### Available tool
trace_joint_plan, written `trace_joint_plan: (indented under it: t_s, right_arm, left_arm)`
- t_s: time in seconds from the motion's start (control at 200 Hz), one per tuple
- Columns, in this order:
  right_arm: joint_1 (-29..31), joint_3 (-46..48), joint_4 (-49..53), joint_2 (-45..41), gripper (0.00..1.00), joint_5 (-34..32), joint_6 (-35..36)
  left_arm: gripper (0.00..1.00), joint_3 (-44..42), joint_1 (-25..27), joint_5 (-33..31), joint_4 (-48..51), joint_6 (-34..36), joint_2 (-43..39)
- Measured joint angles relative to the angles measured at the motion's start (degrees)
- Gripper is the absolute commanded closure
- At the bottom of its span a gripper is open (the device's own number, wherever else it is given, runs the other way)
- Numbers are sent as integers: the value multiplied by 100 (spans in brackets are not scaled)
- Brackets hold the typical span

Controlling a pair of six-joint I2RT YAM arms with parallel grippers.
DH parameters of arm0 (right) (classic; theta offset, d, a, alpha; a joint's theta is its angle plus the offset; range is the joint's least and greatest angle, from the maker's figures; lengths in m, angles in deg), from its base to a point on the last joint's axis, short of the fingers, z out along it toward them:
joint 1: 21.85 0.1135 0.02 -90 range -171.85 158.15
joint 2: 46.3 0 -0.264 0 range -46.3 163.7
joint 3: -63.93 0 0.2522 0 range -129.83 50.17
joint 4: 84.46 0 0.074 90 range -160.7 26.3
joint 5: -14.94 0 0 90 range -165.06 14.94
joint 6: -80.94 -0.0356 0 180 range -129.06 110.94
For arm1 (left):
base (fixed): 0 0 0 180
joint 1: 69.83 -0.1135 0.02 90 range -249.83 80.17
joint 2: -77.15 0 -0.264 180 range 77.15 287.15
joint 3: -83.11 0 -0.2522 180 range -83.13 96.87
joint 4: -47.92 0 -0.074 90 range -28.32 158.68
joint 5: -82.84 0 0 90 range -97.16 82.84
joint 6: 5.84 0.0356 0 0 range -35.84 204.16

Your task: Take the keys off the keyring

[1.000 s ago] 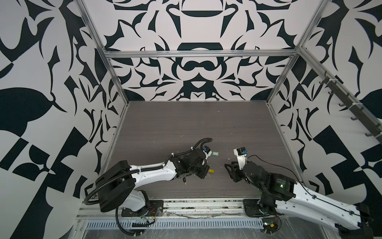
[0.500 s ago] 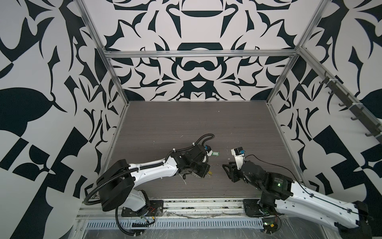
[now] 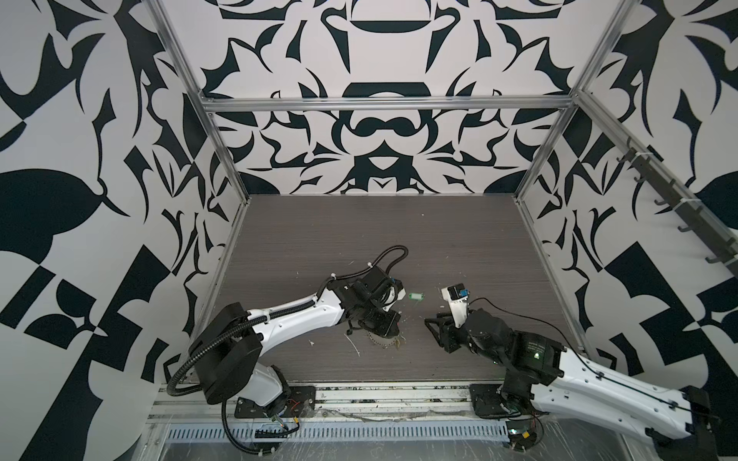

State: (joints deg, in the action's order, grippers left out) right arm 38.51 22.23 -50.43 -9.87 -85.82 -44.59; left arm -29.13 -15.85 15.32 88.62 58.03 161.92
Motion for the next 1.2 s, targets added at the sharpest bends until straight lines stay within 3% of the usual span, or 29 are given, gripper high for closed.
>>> trace_joint_plan:
  t_s: [0.515,0.955,1.2]
  right_arm:
    - [-2,409,-1132,767,44,1255,437]
    - [0,907,-2393,1394,44,1504,581]
    - [0,922,-2813,1722,50,1628,610]
  left_arm:
    - [100,11,-492,918,79,-275,-142]
    - [100,55,-573,1235,195,-365,-334]
    - [100,63,-586,1263,210,-391,-439]
